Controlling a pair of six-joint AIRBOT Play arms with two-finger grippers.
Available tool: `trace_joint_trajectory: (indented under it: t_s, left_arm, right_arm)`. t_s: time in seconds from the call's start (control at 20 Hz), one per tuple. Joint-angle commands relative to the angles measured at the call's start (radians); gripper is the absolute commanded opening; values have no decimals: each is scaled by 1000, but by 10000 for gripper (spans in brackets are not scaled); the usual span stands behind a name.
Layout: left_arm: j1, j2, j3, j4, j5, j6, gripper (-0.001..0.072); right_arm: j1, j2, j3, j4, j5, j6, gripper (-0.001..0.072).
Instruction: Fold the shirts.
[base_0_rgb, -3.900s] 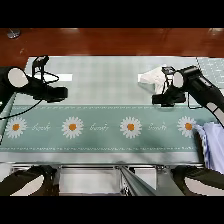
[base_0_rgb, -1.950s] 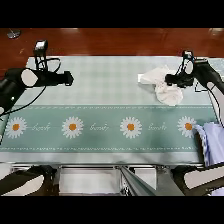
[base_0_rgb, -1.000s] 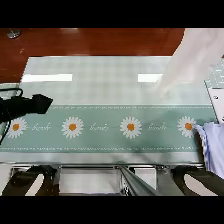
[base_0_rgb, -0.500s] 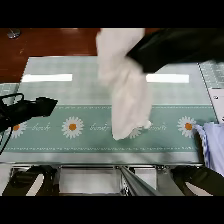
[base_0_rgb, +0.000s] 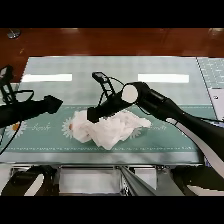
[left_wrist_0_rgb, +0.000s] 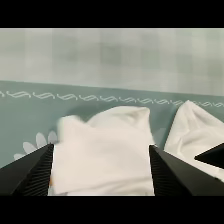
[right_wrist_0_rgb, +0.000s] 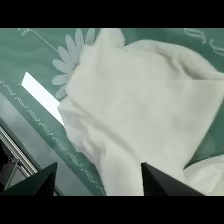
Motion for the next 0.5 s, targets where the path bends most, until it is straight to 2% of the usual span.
trace_joint_trajectory:
  t_s: [0.0, 0.15, 0.2, 0.25, 0.35, 0.45]
  left_arm:
    - [-4, -95, 0, 6, -32, 14, 703]
    - [14, -210, 0, 37, -98, 27, 702]
    - [34, -266, 0, -2, -143, 30, 701]
    - [55, -322, 0, -51, -194, 75, 701]
    - [93, -397, -1, -59, -266, 132, 701]
    - [149, -419, -7, -63, -302, 154, 702]
  right_arm:
    - [-129, 27, 12, 11, 121, -23, 612]
    - [-451, 214, 17, -51, 229, -23, 612]
    - [-557, 268, 13, -106, 277, -18, 612]
    - [-658, 323, -14, -179, 321, -16, 612]
    - [-819, 430, -142, -301, 378, -23, 612]
    - [-946, 550, -355, -292, 349, -31, 612]
